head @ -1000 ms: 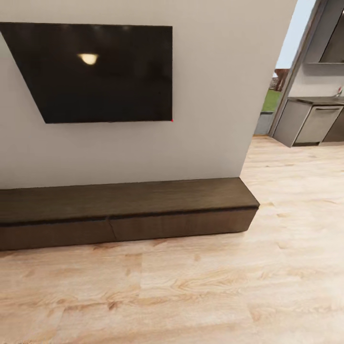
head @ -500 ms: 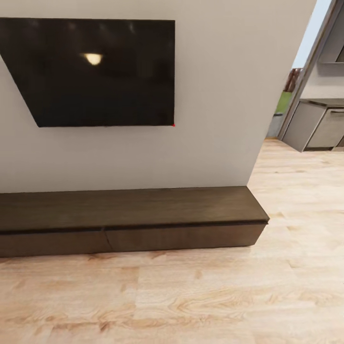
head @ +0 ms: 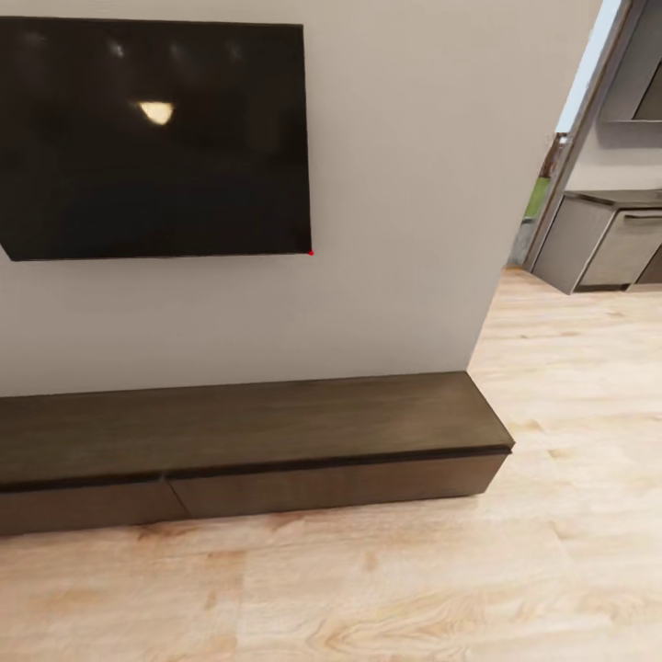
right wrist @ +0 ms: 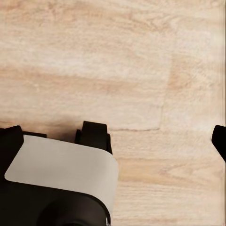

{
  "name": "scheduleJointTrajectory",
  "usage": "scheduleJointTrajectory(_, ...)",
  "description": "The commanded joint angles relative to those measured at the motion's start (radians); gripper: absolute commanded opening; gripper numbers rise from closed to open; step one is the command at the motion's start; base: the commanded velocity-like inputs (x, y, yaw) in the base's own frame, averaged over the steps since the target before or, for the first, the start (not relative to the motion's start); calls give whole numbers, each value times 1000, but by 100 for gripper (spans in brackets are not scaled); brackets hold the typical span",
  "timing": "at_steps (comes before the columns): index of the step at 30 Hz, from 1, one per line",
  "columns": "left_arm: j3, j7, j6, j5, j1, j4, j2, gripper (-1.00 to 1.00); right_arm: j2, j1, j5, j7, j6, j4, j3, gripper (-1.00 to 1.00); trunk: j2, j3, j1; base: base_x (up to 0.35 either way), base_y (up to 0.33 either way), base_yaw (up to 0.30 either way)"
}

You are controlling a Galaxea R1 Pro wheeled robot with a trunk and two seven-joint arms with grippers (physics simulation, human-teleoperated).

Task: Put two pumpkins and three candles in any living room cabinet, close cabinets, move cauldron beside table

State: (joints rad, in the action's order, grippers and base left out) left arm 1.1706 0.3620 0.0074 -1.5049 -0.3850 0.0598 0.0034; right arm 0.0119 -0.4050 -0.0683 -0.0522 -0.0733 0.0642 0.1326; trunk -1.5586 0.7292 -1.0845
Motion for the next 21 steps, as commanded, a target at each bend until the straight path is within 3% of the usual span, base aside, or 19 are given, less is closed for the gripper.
scheduleJointTrajectory(1,1,0,0,0,0,0,0,100,-1,0,-3,1,1,0,0,100,0,0,0,324,-87,-1)
scheduleJointTrajectory(18,1,0,-1,-2,0,3,-2,100,-1,0,-5,-1,-3,-6,-2,100,0,0,0,325,-87,0)
scheduleJointTrajectory(19,3,-96,8,1,-14,24,-7,100,-2,-10,-66,-17,8,-71,6,100,0,0,0,7,-2,0)
scheduleJointTrajectory(21,4,-217,24,7,-34,33,1,100,-3,-13,-144,-34,15,-130,14,100,0,0,0,4,-1,0)
